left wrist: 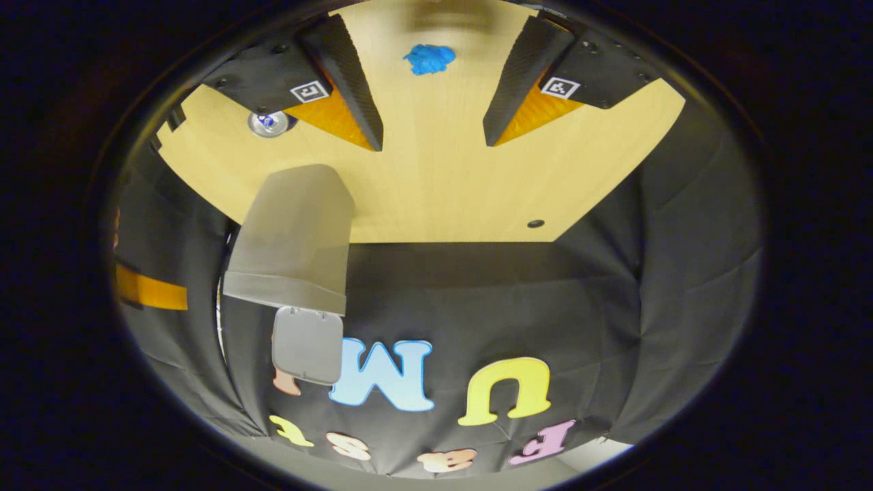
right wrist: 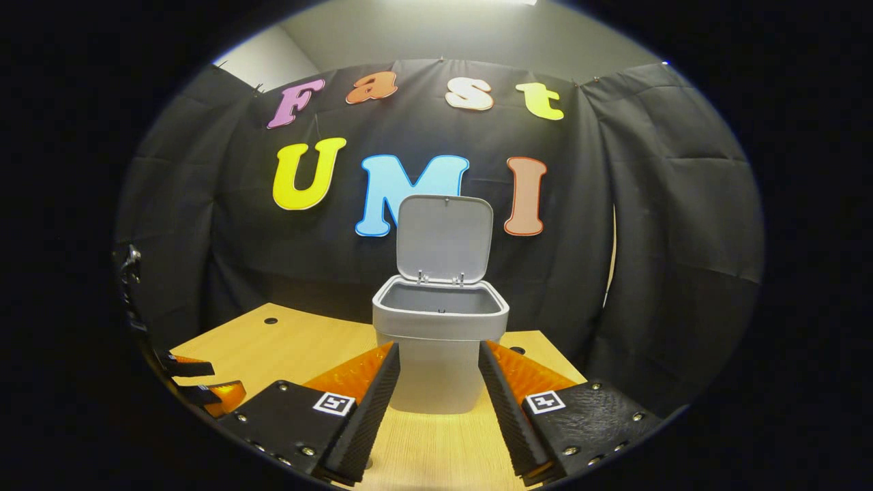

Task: Press the lid of the desktop garbage bin to open it, pick up the crumpled paper on the desktop and throw it into the bin, then pick up the pop can on the desktop and drop it into the bin, and finally close the garbage bin lid.

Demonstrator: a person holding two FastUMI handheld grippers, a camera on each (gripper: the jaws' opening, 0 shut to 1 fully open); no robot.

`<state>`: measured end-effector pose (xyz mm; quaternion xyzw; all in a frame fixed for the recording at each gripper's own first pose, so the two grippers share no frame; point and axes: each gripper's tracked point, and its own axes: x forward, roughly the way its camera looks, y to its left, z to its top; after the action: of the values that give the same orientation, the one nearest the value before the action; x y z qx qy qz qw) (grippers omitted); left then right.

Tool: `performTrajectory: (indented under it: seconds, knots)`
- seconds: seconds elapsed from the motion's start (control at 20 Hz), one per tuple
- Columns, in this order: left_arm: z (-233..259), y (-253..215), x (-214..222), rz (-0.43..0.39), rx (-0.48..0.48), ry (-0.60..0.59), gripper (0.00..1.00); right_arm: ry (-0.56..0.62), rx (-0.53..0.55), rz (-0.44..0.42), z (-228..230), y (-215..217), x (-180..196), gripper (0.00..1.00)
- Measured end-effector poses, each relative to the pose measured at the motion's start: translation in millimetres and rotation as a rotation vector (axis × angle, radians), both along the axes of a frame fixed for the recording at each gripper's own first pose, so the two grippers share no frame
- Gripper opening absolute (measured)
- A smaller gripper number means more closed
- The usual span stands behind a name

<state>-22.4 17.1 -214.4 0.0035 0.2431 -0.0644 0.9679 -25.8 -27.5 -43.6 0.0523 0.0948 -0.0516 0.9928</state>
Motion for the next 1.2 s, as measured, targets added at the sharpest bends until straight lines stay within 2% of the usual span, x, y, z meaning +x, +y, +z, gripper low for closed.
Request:
performTrajectory:
  seconds: [0.05,0.15,0.55,0.85,0.95,1.05,1.15,1.2]
  knots:
    - [-11,-1,-2,-0.005,-0.004,0.028,0.97,0.001,-0.010,0.004,0,3,-1,0.76]
    - [-30,-4,-8,-0.018,-0.009,0.077,0.97,0.001,-0.028,0.006,3,5,0,0.98]
    - [-105,-2,-34,-0.034,-0.002,0.269,0.97,0.051,-0.014,0.010,-6,17,-6,0.96]
    - [-130,6,-36,-0.021,-0.005,0.355,0.98,0.071,-0.017,-0.054,-9,-1,-22,0.96]
    - [-135,14,-36,-0.012,-0.007,0.380,0.93,0.073,-0.007,-0.071,-9,-7,-25,0.96]
    - [-135,26,-35,-0.008,0.008,0.378,0.78,0.072,-0.006,-0.085,-9,-12,-27,0.96]
    - [-134,34,-35,0.003,0.040,0.366,0.75,0.072,-0.005,-0.088,-9,-13,-27,0.96]
    - [-134,38,-33,0.008,0.048,0.364,0.61,0.075,-0.002,-0.084,-10,-12,-27,0.96]
